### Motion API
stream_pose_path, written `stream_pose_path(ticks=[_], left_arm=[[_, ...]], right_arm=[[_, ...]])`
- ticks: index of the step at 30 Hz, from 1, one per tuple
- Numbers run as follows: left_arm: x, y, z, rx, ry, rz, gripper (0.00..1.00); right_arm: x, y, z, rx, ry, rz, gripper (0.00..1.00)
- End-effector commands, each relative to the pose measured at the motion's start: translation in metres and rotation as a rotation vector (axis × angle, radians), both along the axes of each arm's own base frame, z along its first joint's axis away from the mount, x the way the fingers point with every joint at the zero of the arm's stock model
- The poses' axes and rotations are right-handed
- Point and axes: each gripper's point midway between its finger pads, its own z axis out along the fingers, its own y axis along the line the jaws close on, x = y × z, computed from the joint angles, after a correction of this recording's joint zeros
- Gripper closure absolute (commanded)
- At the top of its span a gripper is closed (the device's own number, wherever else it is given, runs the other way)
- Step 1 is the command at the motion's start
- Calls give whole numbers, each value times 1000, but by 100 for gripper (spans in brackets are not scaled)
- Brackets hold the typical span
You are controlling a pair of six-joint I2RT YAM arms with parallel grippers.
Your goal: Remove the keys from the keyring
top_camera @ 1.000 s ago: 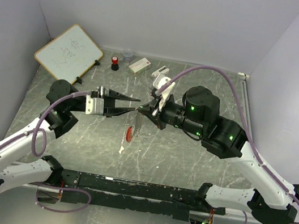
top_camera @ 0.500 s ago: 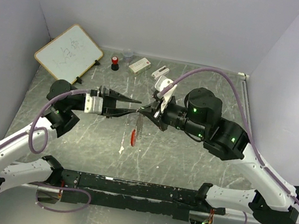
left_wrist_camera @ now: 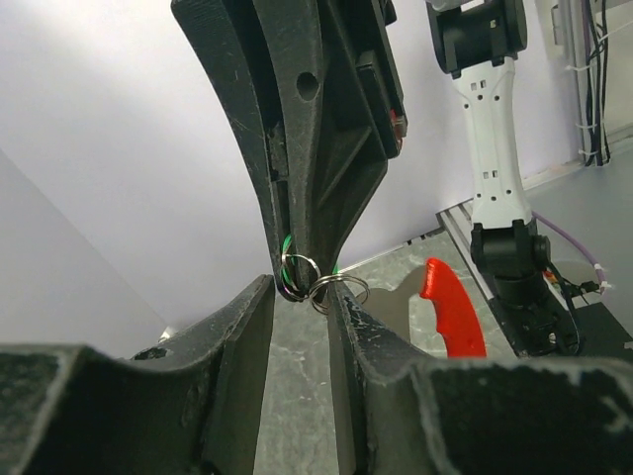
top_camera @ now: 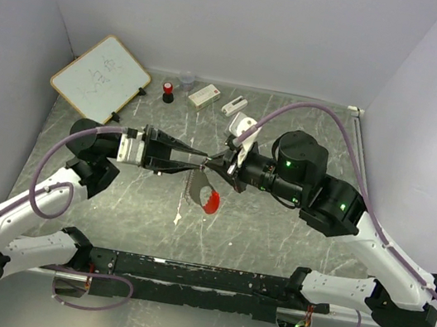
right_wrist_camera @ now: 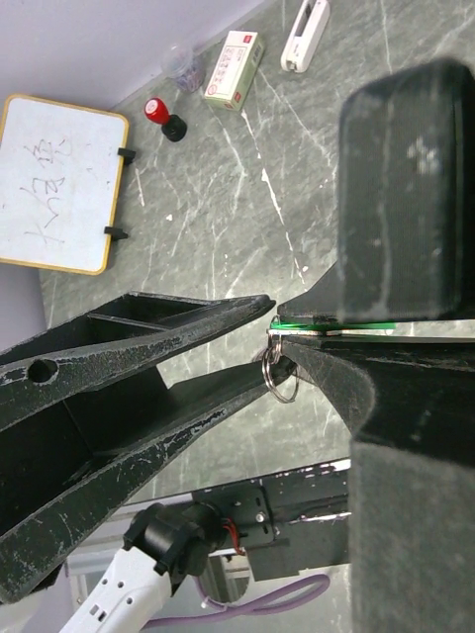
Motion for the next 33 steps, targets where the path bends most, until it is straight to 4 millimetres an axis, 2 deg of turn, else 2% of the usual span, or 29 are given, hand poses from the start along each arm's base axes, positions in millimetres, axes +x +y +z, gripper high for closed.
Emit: stream_pose_path(ticks=[1, 19, 30, 33], left_arm=[[-14, 2, 13, -35, -30, -67, 62], [3, -3, -3, -31, 76, -6, 64], [16, -5, -3, -47, 115, 44, 64], [19, -6, -3, -51, 124, 41, 67]], right_arm=[[-2, -1, 14, 50, -38, 13, 100], [0, 0, 28, 54, -81, 20, 100], [1, -2, 32, 45, -95, 19, 100], [1, -1, 32, 42, -98, 20, 100]])
